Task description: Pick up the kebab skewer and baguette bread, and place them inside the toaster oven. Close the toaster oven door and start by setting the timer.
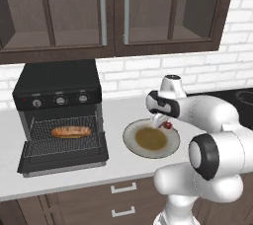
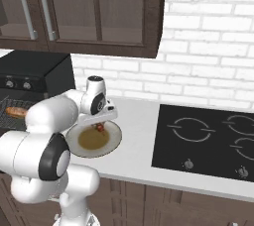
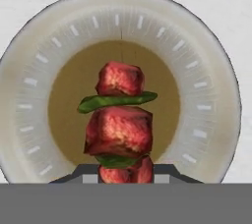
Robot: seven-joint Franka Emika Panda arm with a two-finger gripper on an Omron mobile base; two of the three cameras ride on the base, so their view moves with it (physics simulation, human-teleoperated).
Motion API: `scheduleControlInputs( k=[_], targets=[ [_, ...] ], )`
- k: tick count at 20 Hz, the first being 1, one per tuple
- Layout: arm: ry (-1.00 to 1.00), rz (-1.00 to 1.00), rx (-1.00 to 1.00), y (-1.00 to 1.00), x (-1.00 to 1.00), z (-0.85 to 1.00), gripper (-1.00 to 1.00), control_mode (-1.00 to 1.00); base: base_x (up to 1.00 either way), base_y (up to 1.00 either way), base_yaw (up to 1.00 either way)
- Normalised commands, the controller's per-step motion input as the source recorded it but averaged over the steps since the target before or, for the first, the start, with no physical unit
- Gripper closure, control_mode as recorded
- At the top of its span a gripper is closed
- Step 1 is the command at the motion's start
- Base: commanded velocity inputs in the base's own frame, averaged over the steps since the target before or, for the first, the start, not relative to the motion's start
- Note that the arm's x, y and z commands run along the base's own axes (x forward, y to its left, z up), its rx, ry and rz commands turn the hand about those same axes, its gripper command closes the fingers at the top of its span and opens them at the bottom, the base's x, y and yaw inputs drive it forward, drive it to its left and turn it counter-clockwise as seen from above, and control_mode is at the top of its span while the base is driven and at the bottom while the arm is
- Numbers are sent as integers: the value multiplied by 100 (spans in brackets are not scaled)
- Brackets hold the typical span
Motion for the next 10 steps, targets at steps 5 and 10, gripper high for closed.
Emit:
scheduleControlInputs(
  k=[5, 10],
  targets=[
    [-3, 17, 0, 21, -51, 75, 100, -100, 0, 0, 0],
    [-6, 15, -2, 48, -35, 65, 100, -100, 0, 0, 0]
  ],
)
